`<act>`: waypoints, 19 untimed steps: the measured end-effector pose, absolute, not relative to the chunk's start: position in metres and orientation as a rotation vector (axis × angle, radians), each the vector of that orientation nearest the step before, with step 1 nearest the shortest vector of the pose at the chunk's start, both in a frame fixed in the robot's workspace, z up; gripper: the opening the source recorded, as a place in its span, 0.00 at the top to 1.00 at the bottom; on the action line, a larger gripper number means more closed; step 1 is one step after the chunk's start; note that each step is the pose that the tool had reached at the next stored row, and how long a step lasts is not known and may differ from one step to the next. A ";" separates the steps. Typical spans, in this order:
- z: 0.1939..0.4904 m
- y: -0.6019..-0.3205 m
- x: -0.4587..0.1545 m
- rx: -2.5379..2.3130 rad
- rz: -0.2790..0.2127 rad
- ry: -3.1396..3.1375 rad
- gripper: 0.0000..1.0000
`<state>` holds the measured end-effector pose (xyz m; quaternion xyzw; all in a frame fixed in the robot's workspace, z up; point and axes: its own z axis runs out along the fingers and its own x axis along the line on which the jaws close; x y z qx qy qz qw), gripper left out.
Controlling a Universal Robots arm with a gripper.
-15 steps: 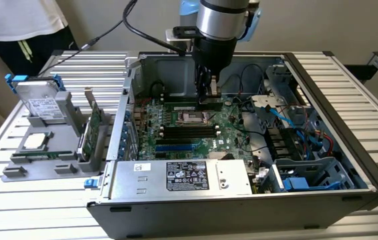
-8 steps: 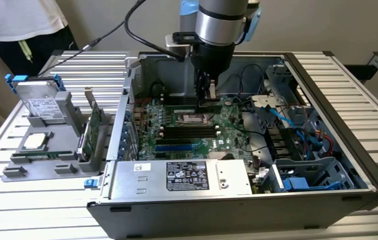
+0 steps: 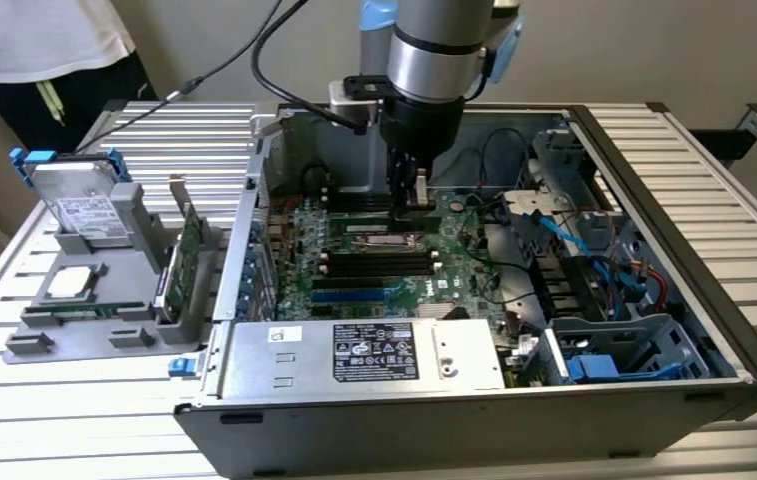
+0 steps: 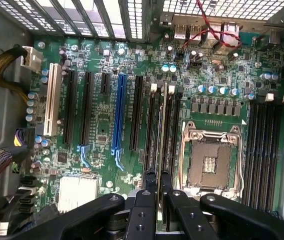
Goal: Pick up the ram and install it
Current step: 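Insert the ram into the slot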
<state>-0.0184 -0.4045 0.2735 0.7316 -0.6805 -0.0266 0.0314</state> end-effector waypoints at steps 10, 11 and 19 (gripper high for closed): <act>0.256 -0.401 -0.020 2.250 -0.074 -2.094 0.87; 0.254 -0.401 -0.020 2.249 -0.073 -2.094 0.87; 0.239 -0.400 -0.021 2.240 -0.064 -2.107 0.87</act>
